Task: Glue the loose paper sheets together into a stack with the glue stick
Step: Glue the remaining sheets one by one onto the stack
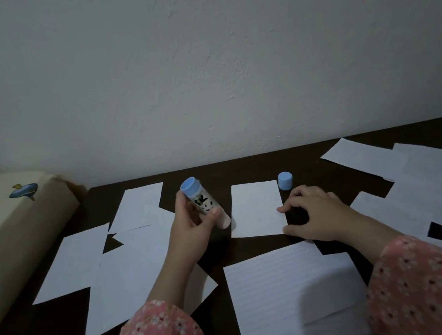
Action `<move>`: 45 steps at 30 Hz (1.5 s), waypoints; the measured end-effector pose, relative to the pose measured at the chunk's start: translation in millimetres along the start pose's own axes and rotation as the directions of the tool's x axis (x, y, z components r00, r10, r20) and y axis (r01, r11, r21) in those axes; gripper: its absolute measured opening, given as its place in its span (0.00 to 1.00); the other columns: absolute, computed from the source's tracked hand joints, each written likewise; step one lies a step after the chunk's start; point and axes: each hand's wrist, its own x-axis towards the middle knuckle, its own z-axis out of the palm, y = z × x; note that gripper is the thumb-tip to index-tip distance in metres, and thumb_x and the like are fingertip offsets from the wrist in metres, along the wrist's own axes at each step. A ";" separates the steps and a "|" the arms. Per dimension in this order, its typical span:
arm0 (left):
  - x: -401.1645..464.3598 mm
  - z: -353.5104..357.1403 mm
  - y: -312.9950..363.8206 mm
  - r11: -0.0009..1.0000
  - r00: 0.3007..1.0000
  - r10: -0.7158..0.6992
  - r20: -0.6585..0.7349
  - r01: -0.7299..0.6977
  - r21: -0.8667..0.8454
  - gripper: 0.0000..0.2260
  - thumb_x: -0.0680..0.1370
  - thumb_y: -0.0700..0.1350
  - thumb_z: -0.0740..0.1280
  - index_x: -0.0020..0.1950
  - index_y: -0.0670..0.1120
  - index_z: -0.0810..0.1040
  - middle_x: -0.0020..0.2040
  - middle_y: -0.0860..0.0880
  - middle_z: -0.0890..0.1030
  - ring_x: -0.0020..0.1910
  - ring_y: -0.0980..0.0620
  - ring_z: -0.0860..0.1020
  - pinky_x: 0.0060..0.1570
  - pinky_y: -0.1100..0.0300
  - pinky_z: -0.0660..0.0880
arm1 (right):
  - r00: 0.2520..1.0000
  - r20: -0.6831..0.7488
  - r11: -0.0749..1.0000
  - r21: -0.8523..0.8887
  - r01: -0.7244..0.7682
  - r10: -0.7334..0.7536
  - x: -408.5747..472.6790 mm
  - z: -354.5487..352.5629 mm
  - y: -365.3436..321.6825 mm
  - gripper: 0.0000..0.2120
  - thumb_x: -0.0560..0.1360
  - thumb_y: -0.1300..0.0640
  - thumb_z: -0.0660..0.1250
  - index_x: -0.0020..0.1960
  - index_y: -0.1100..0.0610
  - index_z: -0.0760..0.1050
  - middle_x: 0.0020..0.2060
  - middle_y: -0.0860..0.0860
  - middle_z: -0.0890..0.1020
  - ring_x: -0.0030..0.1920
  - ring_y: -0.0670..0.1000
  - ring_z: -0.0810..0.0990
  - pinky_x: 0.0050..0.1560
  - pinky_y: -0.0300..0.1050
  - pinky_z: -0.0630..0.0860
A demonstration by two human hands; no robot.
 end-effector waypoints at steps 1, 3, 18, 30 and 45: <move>0.0 1.4 1.0 1.000 1.000 0.010 0.011 -0.010 0.003 0.27 0.77 0.43 0.68 0.72 0.57 0.60 0.57 0.59 0.71 0.58 0.57 0.69 0.57 0.54 0.73 | 1.000 0.024 1.000 0.009 -0.005 0.005 1.5 -4.2 -1.9 0.23 0.72 0.40 0.69 0.65 0.41 0.71 0.68 0.45 0.66 0.70 0.48 0.62 0.68 0.51 0.63; 0.9 4.7 1.8 1.000 0.999 0.026 0.048 -0.027 0.006 0.25 0.77 0.42 0.68 0.68 0.60 0.61 0.53 0.63 0.71 0.55 0.60 0.71 0.52 0.60 0.72 | 1.000 0.022 0.999 0.048 -0.010 0.009 2.7 -9.4 -3.9 0.22 0.70 0.39 0.71 0.62 0.42 0.74 0.66 0.44 0.69 0.67 0.47 0.65 0.66 0.51 0.68; 67.2 58.6 50.6 0.988 0.989 0.039 0.141 -0.059 0.141 0.22 0.77 0.42 0.68 0.68 0.50 0.63 0.64 0.46 0.74 0.64 0.47 0.72 0.54 0.56 0.72 | 0.990 0.061 0.989 -0.071 0.133 -0.129 10.3 -18.1 6.2 0.19 0.76 0.37 0.61 0.63 0.41 0.74 0.67 0.37 0.70 0.68 0.44 0.62 0.70 0.55 0.55; 74.0 95.2 12.6 0.997 0.997 -0.022 0.073 0.027 -0.065 0.22 0.76 0.42 0.69 0.68 0.50 0.65 0.55 0.52 0.75 0.56 0.53 0.75 0.45 0.64 0.72 | 0.992 0.122 0.958 0.286 0.008 -0.045 24.4 -7.2 15.8 0.20 0.75 0.45 0.68 0.66 0.38 0.72 0.65 0.41 0.70 0.69 0.47 0.62 0.71 0.50 0.60; 85.0 89.7 17.3 0.991 0.989 -0.116 0.089 0.121 -0.060 0.24 0.77 0.45 0.69 0.69 0.52 0.64 0.55 0.51 0.74 0.50 0.54 0.75 0.44 0.58 0.72 | 0.997 0.075 0.987 0.156 -0.027 0.016 30.6 -3.9 5.0 0.27 0.75 0.43 0.68 0.72 0.46 0.68 0.63 0.46 0.70 0.65 0.46 0.69 0.66 0.49 0.69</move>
